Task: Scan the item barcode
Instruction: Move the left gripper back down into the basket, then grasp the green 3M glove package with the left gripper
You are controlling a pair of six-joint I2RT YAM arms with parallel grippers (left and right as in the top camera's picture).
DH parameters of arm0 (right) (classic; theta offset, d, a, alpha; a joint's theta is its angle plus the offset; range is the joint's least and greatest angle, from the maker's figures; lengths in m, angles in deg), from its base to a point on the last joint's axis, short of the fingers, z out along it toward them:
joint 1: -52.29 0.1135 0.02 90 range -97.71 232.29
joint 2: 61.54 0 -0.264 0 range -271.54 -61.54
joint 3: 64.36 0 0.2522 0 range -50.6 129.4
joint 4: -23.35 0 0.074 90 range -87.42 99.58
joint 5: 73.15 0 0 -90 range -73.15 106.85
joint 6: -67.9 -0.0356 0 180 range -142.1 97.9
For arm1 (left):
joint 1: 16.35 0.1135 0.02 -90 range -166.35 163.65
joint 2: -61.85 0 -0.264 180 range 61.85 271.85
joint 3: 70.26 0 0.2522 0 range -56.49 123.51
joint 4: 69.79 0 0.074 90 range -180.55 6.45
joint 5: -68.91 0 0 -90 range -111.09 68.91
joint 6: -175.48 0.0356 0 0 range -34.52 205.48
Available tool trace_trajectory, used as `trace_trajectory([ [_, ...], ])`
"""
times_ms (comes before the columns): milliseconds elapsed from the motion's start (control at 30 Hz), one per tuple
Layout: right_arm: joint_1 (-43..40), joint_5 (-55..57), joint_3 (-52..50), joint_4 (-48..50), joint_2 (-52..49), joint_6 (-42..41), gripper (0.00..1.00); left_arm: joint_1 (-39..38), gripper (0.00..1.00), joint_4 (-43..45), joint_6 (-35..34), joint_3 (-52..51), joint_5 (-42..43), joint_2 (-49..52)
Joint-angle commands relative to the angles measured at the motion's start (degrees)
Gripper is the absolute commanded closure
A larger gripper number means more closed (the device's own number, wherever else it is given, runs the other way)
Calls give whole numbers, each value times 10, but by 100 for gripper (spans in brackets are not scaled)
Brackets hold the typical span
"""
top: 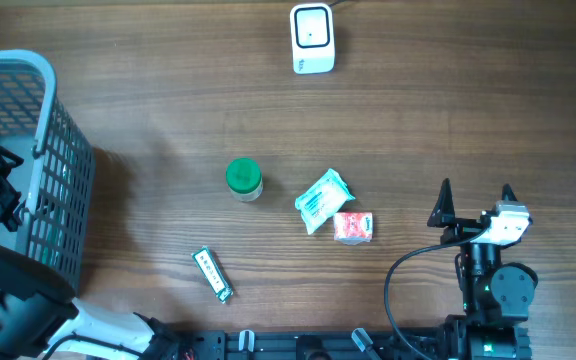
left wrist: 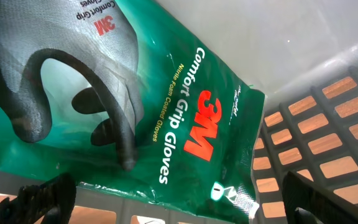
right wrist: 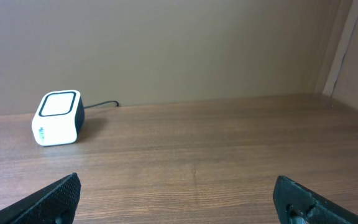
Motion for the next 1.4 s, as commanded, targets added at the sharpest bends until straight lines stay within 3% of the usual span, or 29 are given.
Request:
trace_trajectory([
  [0, -3, -5, 0, 2, 2, 5, 0, 2, 0, -3, 5, -6, 24, 6],
  [100, -3, -5, 0, 2, 2, 5, 0, -1, 0, -5, 22, -6, 10, 6],
  [300, -3, -5, 0, 2, 2, 5, 0, -44, 0, -9, 22, -6, -110, 6],
  [467, -3, -5, 0, 2, 2, 5, 0, -73, 0, 3, 19, -6, -121, 6],
  [767, -3, -5, 0, 2, 2, 6, 0, -77, 0, 23, 18, -32, -213, 6],
  [967, -3, -5, 0, 2, 2, 5, 0, -77, 0, 56, 17, -32, -330, 7],
  [1100, -3, -5, 0, 2, 2, 5, 0, -77, 0, 61, -15, -32, -330, 16],
  [1367, -3, -5, 0, 2, 2, 5, 0, -77, 0, 70, -15, -32, -330, 105],
])
